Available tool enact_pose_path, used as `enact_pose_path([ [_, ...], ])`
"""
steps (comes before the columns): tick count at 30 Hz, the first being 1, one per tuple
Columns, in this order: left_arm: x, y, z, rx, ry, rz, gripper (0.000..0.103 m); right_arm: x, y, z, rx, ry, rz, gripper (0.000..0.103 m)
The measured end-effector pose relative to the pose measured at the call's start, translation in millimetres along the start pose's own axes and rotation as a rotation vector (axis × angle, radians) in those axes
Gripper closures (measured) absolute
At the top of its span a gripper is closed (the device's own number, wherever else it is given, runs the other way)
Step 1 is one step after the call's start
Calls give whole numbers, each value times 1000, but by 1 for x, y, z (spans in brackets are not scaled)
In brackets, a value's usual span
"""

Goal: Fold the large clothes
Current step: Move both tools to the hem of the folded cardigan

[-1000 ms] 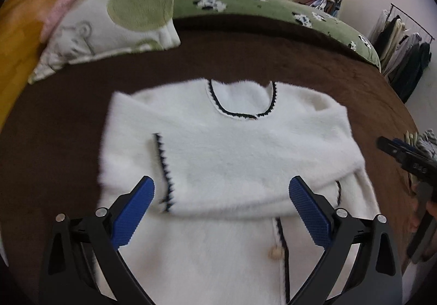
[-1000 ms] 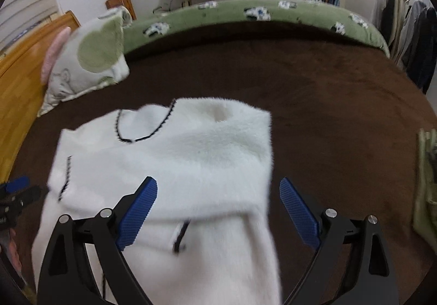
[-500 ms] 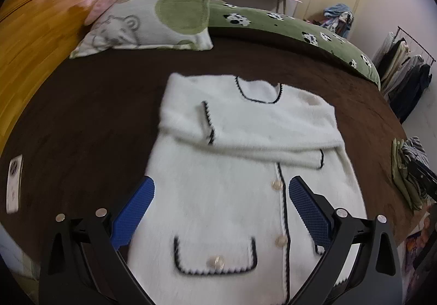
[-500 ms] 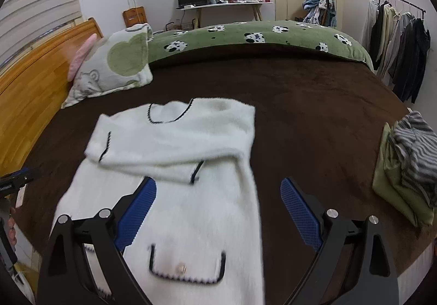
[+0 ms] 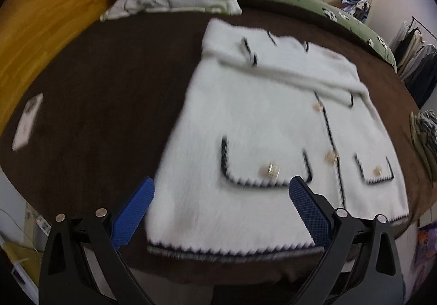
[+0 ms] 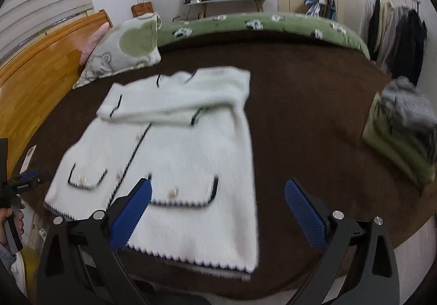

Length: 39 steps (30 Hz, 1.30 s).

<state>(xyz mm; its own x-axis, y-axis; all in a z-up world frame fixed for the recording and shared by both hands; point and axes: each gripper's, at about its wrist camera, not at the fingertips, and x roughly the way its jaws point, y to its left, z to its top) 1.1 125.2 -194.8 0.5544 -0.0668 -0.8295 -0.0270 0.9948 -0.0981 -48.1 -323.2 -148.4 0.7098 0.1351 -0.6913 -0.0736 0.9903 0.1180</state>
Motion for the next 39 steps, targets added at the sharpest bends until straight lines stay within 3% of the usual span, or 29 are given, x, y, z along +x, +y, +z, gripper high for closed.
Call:
enact_pose_path([
  [4,9,7,-20,65,-35,31,6,18,-4,-30,-59,24,-33,6],
  [11,35,33,-38,-13,22,47,6,43,-29,-65,18,68,-6,6],
  [17,51,44,-50,-45,49,25,6,60,-41,-75,49,92,9,6],
  [31,52,49,-62,-62,-19,-34,9,93,-40,-88,51,131,53,8],
  [33,51,48,-61,-58,-26,-37,15,92,-38,-88,56,124,59,11],
  [36,49,48,-59,-64,-31,-44,34,91,-35,-88,44,124,64,22],
  [39,46,49,-58,-67,-32,-45,45,91,-31,-87,29,132,75,35],
])
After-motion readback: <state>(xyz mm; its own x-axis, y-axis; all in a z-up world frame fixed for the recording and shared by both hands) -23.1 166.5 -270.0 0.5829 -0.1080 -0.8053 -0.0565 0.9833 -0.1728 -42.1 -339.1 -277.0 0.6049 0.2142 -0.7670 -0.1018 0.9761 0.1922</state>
